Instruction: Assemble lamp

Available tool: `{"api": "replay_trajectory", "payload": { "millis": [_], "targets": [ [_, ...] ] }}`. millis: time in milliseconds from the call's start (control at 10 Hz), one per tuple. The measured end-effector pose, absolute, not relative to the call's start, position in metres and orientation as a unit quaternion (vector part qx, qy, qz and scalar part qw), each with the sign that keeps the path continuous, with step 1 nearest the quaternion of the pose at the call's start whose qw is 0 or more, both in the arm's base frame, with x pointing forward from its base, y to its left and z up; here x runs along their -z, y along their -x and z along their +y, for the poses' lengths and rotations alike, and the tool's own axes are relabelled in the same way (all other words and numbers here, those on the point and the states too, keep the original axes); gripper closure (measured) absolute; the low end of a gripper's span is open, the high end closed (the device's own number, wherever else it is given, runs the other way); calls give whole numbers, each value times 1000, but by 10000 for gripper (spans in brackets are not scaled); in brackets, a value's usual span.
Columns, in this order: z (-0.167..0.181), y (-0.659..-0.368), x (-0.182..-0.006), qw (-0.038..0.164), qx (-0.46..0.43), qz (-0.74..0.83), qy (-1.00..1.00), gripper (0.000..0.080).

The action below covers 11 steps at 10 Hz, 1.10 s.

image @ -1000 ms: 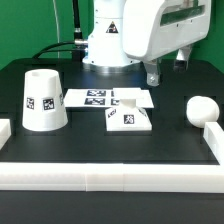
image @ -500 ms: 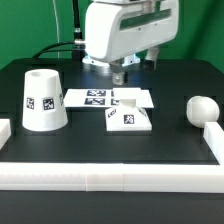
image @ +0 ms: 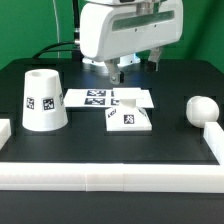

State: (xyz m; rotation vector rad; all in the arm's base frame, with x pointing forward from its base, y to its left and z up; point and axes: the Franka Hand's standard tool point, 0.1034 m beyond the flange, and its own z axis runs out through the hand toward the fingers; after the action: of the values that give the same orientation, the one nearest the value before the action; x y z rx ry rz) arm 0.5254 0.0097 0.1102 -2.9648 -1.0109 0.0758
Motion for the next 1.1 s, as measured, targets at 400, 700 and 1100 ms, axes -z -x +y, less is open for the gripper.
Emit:
{"api": "replay_trajectory", "payload": {
  "millis": [400,700,1100],
  "targets": [
    [5,-500,-100,1,-32,-150,988,100],
    [8,-497,-99,4,-34,-68,997,100],
    [3,-479,-84,9,-35,-64,997,100]
  ]
}}
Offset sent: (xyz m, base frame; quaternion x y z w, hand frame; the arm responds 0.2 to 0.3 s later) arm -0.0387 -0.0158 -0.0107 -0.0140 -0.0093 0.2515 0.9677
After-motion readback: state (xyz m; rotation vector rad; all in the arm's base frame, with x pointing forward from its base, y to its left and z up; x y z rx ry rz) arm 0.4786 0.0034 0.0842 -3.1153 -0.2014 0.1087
